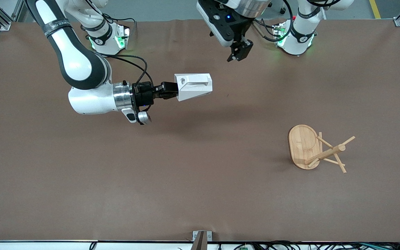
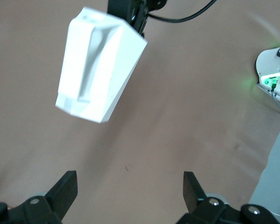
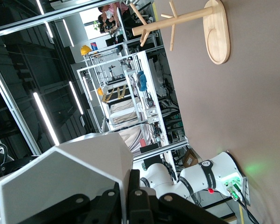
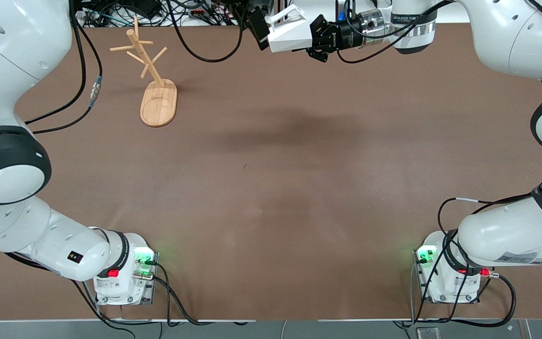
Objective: Hang cup on rack
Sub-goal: 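Lift the white cup with the right gripper toward the table middle, then grasp the cup with the left gripper while the right gripper holds it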
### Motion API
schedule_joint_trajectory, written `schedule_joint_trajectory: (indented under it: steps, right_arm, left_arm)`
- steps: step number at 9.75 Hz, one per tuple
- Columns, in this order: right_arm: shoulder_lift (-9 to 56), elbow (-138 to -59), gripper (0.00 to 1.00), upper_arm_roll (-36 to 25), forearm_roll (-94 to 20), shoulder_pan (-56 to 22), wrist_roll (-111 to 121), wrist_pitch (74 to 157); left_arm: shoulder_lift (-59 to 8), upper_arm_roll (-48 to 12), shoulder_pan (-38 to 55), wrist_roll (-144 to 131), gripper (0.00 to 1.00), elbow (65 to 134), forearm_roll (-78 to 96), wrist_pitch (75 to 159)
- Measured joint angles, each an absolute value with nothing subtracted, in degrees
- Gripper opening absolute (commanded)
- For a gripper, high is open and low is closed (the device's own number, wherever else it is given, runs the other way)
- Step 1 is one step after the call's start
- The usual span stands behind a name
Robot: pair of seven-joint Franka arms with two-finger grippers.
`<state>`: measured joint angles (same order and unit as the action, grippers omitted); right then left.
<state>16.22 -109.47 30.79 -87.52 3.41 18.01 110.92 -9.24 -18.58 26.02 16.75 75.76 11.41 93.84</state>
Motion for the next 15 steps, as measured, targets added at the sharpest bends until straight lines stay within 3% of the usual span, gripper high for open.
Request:
schedule_joint_trajectory:
  steps: [5,15]
  right_arm:
    - [16.04,-109.53,0.01,31.46,-87.80,3.61,18.59,111.55]
    - [14.72,-110.28,0.01,32.12,-87.99,3.49,18.61,111.97]
  left_arm:
    - [-14.51,-18.40,27.95,25.64,1.00,73.49,10.29,98.22]
    - [-17.28,-17.75,28.12,32.05,1.00,72.48,5.83,101.24]
